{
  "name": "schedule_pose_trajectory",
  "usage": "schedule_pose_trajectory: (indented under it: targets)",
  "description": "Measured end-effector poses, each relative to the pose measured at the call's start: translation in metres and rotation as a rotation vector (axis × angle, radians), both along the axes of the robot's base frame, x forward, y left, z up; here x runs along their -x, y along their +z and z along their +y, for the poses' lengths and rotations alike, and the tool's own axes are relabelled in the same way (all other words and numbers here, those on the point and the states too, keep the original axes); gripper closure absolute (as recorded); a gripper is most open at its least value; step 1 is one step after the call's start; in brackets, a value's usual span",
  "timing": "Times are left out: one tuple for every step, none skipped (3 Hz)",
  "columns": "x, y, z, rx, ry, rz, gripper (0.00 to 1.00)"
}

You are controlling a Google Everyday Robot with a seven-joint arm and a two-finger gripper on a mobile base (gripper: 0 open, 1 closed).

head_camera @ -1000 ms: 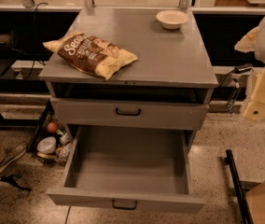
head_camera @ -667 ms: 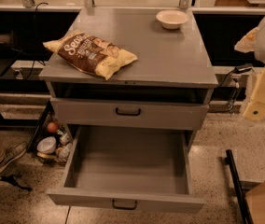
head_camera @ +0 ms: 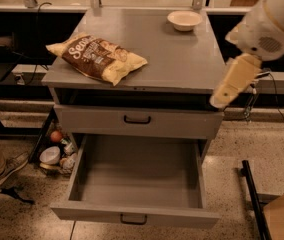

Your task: Place brown chip bag into middle drawer

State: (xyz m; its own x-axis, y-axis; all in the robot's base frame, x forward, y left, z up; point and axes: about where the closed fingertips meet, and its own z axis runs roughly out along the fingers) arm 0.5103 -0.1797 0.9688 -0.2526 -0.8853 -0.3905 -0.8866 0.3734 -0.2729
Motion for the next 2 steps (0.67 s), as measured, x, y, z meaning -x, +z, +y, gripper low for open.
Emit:
schedule_pose_trajectory:
  targets:
    - [-0.057, -0.022, 0.049, -0.147, -0.021, -0.013, 0.00]
    - [-0.085, -0.030, 0.079, -0.201, 0.018, -0.031, 0.00]
